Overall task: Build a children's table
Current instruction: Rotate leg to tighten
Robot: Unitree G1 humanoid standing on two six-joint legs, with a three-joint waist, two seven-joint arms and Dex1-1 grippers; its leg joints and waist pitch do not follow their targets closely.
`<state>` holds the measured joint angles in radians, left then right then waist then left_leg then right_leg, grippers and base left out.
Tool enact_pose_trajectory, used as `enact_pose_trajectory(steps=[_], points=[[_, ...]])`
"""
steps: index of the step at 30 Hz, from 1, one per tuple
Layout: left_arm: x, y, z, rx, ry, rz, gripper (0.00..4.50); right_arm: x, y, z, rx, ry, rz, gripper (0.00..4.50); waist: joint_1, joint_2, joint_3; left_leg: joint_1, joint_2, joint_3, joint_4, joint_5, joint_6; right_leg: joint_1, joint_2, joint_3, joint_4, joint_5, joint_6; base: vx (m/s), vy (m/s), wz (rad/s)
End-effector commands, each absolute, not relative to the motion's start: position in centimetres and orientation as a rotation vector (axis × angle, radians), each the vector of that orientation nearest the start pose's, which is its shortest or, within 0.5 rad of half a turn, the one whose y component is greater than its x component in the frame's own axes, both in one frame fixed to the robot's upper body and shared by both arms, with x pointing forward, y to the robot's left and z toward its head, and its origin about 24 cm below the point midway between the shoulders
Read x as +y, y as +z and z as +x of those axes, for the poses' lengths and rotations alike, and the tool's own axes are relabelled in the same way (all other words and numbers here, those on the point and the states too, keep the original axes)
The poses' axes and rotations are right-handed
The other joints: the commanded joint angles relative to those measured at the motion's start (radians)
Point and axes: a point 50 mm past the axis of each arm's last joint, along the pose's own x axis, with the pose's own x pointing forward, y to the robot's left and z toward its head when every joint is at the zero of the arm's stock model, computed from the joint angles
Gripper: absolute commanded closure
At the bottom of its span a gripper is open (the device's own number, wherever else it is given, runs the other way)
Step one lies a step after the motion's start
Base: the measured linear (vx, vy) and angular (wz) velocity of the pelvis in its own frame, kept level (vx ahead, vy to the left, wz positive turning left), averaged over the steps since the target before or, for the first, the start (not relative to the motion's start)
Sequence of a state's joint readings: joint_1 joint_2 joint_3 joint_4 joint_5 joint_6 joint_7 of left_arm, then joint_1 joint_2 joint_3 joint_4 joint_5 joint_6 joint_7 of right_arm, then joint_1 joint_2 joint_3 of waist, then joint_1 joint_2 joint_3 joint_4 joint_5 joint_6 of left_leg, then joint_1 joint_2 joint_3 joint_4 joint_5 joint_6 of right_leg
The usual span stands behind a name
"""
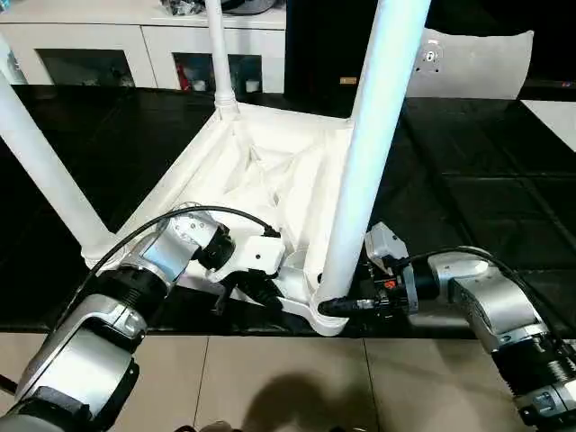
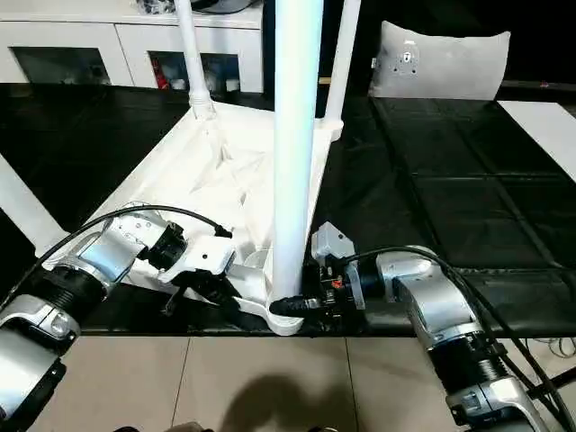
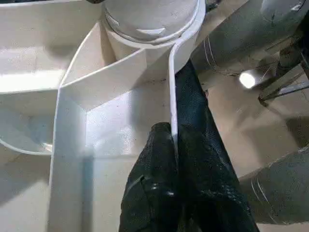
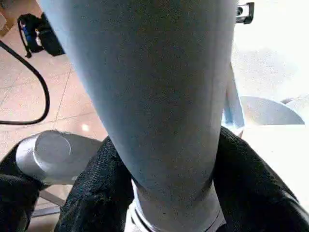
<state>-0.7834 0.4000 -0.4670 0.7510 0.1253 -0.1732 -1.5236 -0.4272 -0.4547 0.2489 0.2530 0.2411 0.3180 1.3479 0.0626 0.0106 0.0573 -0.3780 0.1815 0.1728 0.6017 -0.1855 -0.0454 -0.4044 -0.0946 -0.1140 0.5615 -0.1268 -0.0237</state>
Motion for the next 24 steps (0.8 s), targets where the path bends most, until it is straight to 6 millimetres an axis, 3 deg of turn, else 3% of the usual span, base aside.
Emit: enact_pose_trajectory(steps=[1, 7, 8, 10, 12, 13, 14, 15, 16, 17, 19, 20, 22, 23, 24], points=[[11.4, 7.8, 32.2, 0.494, -1.776, 0.799, 4.5, -13.5, 7.0, 27.8, 0.39, 1.52, -0.06, 2.47, -0.006, -0.007, -0.077, 0.019, 0.058, -0.009, -0.073, -0.195, 0.06, 0.056, -0.065, 0.056, -0.049, -0.306, -0.209, 0.0, 0.0, 0.0], [10.1, 8.0, 32.8, 0.493, -1.631, 0.604, 4.5, -11.6, 6.9, 27.4, 0.357, 1.439, 0.046, 2.48, -0.008, -0.006, -0.071, 0.024, 0.058, -0.01, -0.076, -0.24, 0.036, 0.054, -0.067, 0.056, -0.06, -0.395, -0.187, 0.0, 0.0, 0.0], [9.7, 8.1, 32.9, 0.488, -1.595, 0.561, 4.5, -11.1, 6.8, 27.6, 0.369, 1.394, 0.046, 2.48, -0.011, 0.0, -0.068, 0.024, 0.054, -0.013, -0.078, -0.266, 0.025, 0.054, -0.066, 0.053, -0.064, -0.44, -0.173, 0.0, 0.0, 0.0], [9.2, 8.2, 33.1, 0.485, -1.554, 0.518, 4.5, -10.5, 6.6, 27.9, 0.38, 1.335, 0.052, 2.48, -0.026, -0.007, -0.064, 0.03, 0.045, -0.017, -0.075, -0.32, 0.005, 0.05, -0.067, 0.046, -0.082, -0.566, -0.127, 0.0, 0.0, 0.0], [8.2, 8.2, 33.4, 0.489, -1.464, 0.466, 4.5, -9.4, 6.5, 29.0, 0.383, 1.186, 0.082, 2.48, -0.041, -0.007, -0.062, 0.032, 0.04, -0.02, -0.071, -0.344, -0.001, 0.044, -0.066, 0.038, -0.095, -0.632, -0.097, 0.0, 0.0, 0.0], [7.9, 8.1, 33.6, 0.492, -1.419, 0.455, 4.5, -9.0, 6.4, 29.4, 0.384, 1.127, 0.089, 2.48, -0.051, -0.009, -0.06, 0.026, 0.039, -0.022, -0.071, -0.351, -0.006, 0.045, -0.063, 0.035, -0.094, -0.646, -0.087, 0.0, 0.0, 0.0], [7.7, 8.1, 33.8, 0.495, -1.389, 0.448, 4.5, -8.7, 6.4, 29.7, 0.386, 1.09, 0.093, 2.48, -0.07, -0.008, -0.059, 0.018, 0.035, -0.03, -0.069, -0.372, -0.017, 0.05, -0.064, 0.021, -0.101, -0.684, -0.061, 0.0, 0.0, 0.0], [7.7, 8.1, 33.8, 0.495, -1.384, 0.447, 4.5, -8.6, 6.3, 29.7, 0.387, 1.082, 0.094, 2.48, -0.09, -0.002, -0.06, 0.022, 0.035, -0.036, -0.067, -0.407, -0.02, 0.051, -0.064, 0.007, -0.111, -0.705, -0.04, 0.0, 0.0, 0.0], [7.1, 8.2, 34.2, 0.491, -1.309, 0.426, 4.5, -7.9, 6.1, 30.4, 0.399, 0.965, 0.102, 2.48, -0.111, 0.002, -0.059, 0.018, 0.036, -0.042, -0.066, -0.436, -0.019, 0.055, -0.063, -0.004, -0.118, -0.711, -0.024, 0.0, 0.0, 0.0], [6.8, 8.3, 34.5, 0.485, -1.275, 0.418, 4.5, -7.7, 6.1, 30.7, 0.4, 0.915, 0.103, 2.48, -0.135, 0.003, -0.06, 0.019, 0.036, -0.047, -0.065, -0.467, -0.019, 0.057, -0.063, -0.018, -0.127, -0.705, -0.019, 0.0, 0.0, 0.0], [6.4, 8.5, 34.8, 0.477, -1.223, 0.409, 4.5, -7.2, 5.9, 31.1, 0.401, 0.833, 0.091, 2.48, -0.153, 0.015, -0.058, 0.024, 0.043, -0.051, -0.068, -0.5, -0.019, 0.061, -0.065, -0.03, -0.13, -0.676, -0.024, 0.0, 0.0, 0.0], [6.1, 8.7, 35.2, 0.459, -1.176, 0.399, 4.5, -6.9, 5.8, 31.4, 0.402, 0.771, 0.084, 2.48, -0.172, 0.018, -0.055, 0.02, 0.053, -0.061, -0.079, -0.545, -0.023, 0.07, -0.064, -0.038, -0.126, -0.634, -0.027, 0.0, 0.0, 0.0], [5.1, 9.2, 35.8, 0.415, -1.084, 0.382, 4.5, -6.4, 5.4, 32.2, 0.413, 0.614, 0.099, 2.48, -0.192, 0.023, -0.051, 0.029, 0.063, -0.069, -0.091, -0.63, -0.03, 0.072, -0.062, -0.039, -0.115, -0.582, -0.04, 0.0, 0.0, 0.0], [4.9, 9.3, 35.9, 0.405, -1.067, 0.381, 4.5, -6.3, 5.4, 32.2, 0.413, 0.592, 0.108, 2.48, -0.203, 0.017, -0.051, 0.035, 0.055, -0.065, -0.087, -0.639, -0.032, 0.067, -0.066, -0.039, -0.12, -0.598, -0.045, 0.0, 0.0, 0.0], [4.6, 9.4, 35.8, 0.401, -1.063, 0.374, 4.5, -6.3, 5.5, 32.3, 0.402, 0.574, 0.103, 2.48, -0.209, 0.012, -0.051, 0.041, 0.038, -0.057, -0.069, -0.6, -0.024, 0.062, -0.074, -0.048, -0.14, -0.665, -0.028, 0.0, 0.0, 0.0]])
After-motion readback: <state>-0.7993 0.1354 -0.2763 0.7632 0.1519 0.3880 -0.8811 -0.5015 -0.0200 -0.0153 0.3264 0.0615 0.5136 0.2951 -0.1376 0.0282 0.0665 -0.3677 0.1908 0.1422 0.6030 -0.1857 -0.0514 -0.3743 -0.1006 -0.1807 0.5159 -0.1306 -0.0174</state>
